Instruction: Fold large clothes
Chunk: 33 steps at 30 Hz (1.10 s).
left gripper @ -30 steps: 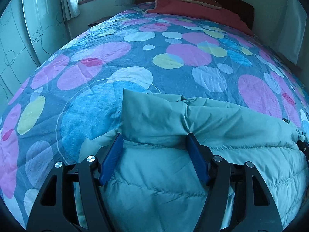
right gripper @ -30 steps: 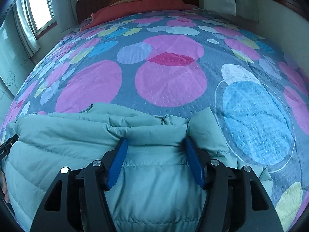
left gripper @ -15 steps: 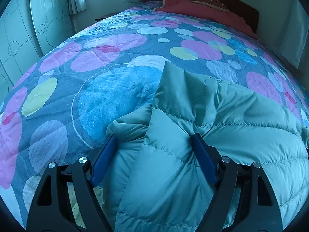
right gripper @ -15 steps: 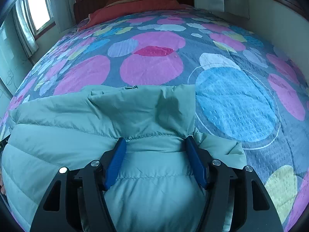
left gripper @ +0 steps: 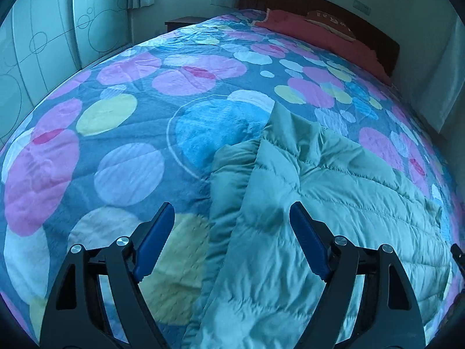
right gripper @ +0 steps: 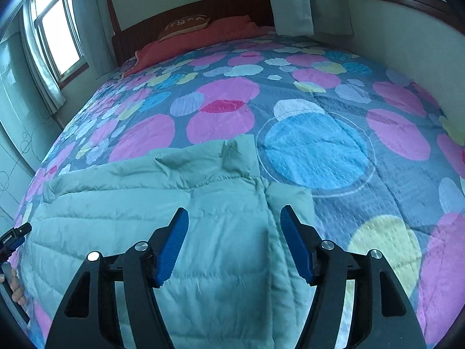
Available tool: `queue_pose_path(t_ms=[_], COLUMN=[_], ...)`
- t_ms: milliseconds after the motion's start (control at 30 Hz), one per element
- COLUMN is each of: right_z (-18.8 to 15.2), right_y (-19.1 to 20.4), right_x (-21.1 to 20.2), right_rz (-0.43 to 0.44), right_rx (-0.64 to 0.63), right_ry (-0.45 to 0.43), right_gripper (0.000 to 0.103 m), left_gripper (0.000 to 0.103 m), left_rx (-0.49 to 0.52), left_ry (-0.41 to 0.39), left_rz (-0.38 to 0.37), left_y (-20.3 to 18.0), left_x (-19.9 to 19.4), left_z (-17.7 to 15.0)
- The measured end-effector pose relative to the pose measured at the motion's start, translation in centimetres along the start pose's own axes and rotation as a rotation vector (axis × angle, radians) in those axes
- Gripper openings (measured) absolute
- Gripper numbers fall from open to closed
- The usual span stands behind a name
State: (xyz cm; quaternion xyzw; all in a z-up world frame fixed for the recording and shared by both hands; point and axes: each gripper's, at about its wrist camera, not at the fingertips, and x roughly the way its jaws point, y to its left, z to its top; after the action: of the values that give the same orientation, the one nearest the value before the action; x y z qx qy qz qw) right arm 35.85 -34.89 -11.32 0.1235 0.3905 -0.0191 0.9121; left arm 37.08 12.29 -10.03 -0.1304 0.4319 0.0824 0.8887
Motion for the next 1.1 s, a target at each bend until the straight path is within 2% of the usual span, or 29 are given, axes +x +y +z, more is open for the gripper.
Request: queue_pose_path(t_ms=[133, 333, 533, 633, 800, 933, 1100], right_z=[-2.9, -7.8, -12.3, -13.1, -12.8, -12.3, -11.7], right_y=[-2.2, -5.1, -5.7, -5.3, -4.1, -4.1, -4.3], right_x=[-3.3, -6.9, -6.9, -6.1, -5.0, -3.9, -2.7], right_rz=[0.012, 0.033, 0.103, 0.151, 0.221, 0.243, 0.245], right_rx=[0.06, 0.169, 0.28, 0.33, 0.374, 0.44, 0.483], right_ry=[0.003, 0.01, 0.07, 0.088, 0.081, 0.05, 0.018], right_gripper=[0.065, 0.065, 0.065, 0.065, 0.065, 0.066, 0.066], left_gripper=[0.081, 0.081, 0.081, 0.081, 0.081, 0.082, 0.082], left_rx=[-0.072, -0.17, -0.266, -0.275, -0.359, -0.39, -0.371], left_ry=[-0.003, 0.041, 0.096, 0.075, 0.071, 0.048, 0.033], left_rz=[-0.003, -0.029, -0.087, -0.122, -0.182, -0.179, -0.155], left_y=[2.6, 5.3, 6.1, 5.7, 5.6, 5.5, 4.7], left_x=[-3.2, -6.2, -6.1, -6.3, -5.2, -4.4, -3.4], left_z=[-3.3, -8.6, -12.7, -12.7, -12.2, -11.3, -10.1])
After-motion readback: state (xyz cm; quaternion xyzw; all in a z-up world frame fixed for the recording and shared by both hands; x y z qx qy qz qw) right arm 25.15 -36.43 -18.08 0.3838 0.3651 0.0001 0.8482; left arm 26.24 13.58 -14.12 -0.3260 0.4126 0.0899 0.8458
